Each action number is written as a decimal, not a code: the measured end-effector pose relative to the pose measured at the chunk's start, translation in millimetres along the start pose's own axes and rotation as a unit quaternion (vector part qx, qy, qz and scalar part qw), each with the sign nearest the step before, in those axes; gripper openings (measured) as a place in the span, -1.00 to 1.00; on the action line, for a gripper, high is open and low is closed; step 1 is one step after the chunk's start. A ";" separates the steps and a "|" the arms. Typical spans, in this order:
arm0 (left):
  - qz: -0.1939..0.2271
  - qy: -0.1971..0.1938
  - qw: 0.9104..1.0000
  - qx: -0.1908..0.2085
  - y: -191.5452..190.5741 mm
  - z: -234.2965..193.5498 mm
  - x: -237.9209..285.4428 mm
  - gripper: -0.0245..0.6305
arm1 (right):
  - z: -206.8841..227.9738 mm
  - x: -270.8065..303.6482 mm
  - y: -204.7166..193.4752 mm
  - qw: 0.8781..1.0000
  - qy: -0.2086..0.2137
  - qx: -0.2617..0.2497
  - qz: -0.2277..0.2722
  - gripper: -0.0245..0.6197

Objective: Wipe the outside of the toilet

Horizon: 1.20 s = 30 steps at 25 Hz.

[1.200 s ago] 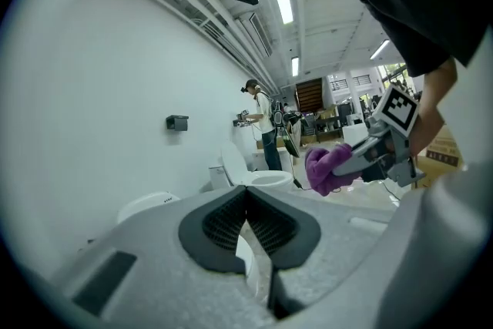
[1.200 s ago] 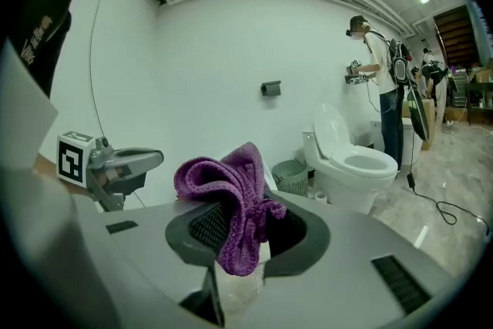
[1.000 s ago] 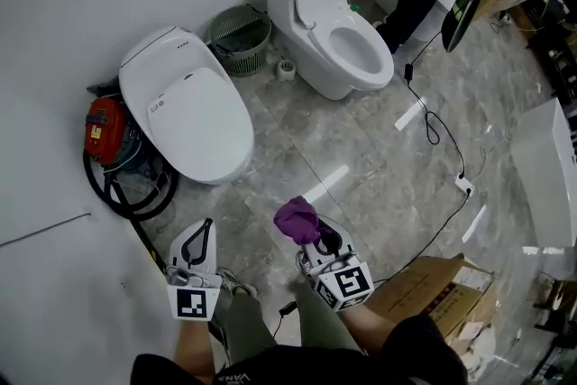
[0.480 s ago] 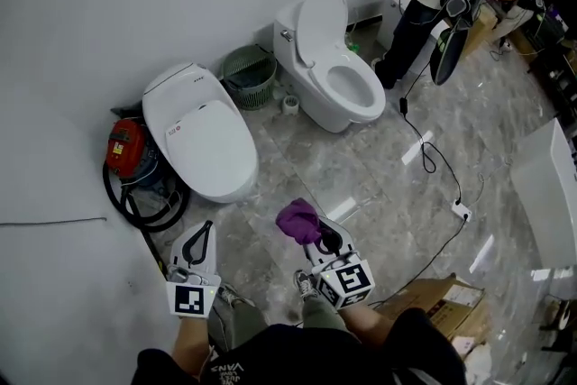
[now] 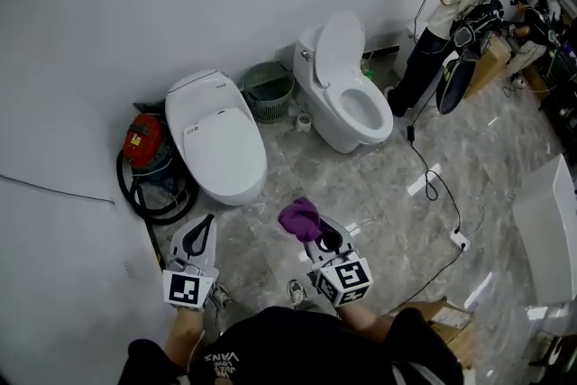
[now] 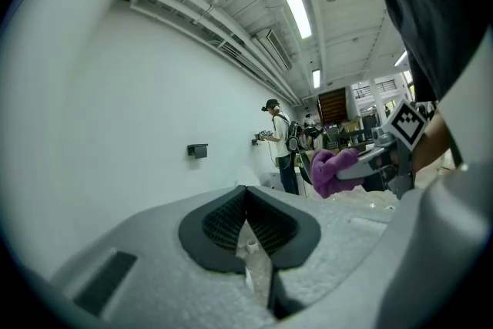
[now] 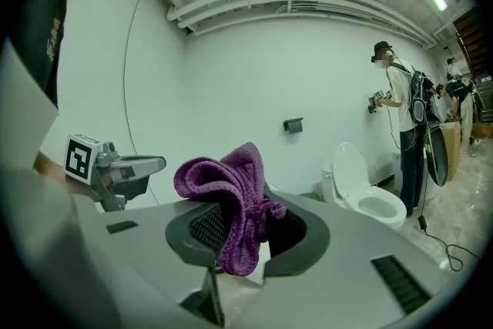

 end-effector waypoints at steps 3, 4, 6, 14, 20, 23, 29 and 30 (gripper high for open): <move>0.024 0.004 1.000 0.010 3.3 2.6 -4.8 -0.93 | -1.1 -6.2 -3.4 1.000 0.006 -0.002 -0.006 -0.60; 0.028 0.006 1.000 0.008 4.7 4.3 -5.6 -0.93 | -0.8 -8.4 -4.7 1.000 0.006 -0.003 -0.008 -0.60; 0.028 0.007 1.000 -0.001 6.3 8.1 -7.1 -0.93 | 0.0 -11.3 -6.4 1.000 0.006 -0.005 -0.012 -0.60; 0.035 0.006 0.999 -0.010 7.0 20.0 -14.5 -0.93 | 2.9 -16.0 -10.3 1.000 0.012 -0.013 -0.018 -0.61; 0.039 0.012 0.999 -0.020 4.7 31.4 -18.9 -0.93 | 3.2 -20.3 -8.8 0.999 0.022 -0.020 -0.010 -0.61; 0.039 0.013 0.999 -0.016 4.7 34.1 -20.6 -0.93 | 2.9 -22.7 -8.0 0.999 0.028 -0.021 -0.012 -0.62; 0.040 0.026 0.999 -0.023 1.9 31.9 -28.1 -0.93 | 1.0 -22.8 -5.5 0.999 0.034 -0.029 -0.012 -0.62; 0.039 0.026 0.999 -0.023 1.6 31.7 -29.3 -0.93 | 0.1 -22.6 -5.1 0.999 0.035 -0.030 -0.011 -0.62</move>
Point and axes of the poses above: the fingertips, and each gripper's own axes: x forward along the fingers, z to its right, y out of its top, the point moved 9 cm from there along -x, backward along the fingers, and after that the axes turned 9 degrees about -z, right-handed, at the moved point
